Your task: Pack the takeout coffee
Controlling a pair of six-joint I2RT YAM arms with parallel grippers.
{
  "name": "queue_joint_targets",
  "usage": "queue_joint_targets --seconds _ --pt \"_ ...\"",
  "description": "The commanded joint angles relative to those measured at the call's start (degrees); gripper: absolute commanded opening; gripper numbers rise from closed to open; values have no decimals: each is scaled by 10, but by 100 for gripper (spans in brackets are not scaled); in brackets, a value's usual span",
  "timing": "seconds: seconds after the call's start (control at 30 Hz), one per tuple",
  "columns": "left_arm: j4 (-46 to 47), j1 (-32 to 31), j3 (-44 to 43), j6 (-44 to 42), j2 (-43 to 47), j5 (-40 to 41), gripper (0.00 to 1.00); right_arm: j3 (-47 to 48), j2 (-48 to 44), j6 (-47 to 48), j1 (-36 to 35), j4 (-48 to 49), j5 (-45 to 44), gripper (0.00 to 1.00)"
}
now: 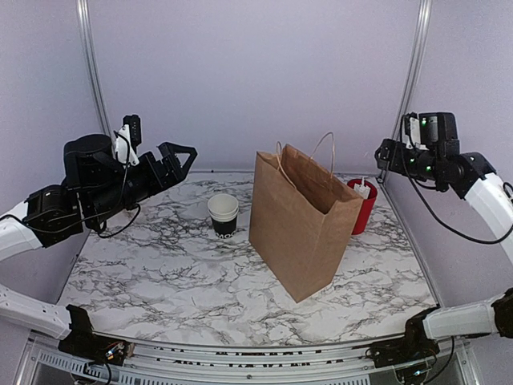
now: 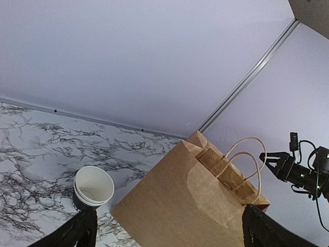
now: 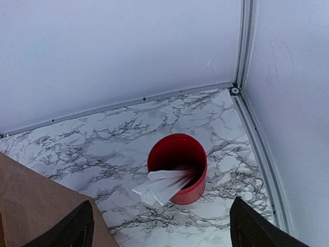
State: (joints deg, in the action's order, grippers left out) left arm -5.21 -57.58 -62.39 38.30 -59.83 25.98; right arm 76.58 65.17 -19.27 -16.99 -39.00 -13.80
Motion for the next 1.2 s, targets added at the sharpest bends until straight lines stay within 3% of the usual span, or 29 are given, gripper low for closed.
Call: queue_joint_targets --seconds 0.0,0.23,0.7,1.17 --pt "-39 11 -4 -4 14 -5 99 -34 -4 -10 53 27 74 83" --pt "-46 17 1 3 15 -9 99 -75 25 -5 83 58 167 58" --pt "-51 19 16 23 35 4 99 -61 122 -2 83 127 173 43" --pt "-60 19 13 32 36 18 99 -45 158 1 81 150 180 38"
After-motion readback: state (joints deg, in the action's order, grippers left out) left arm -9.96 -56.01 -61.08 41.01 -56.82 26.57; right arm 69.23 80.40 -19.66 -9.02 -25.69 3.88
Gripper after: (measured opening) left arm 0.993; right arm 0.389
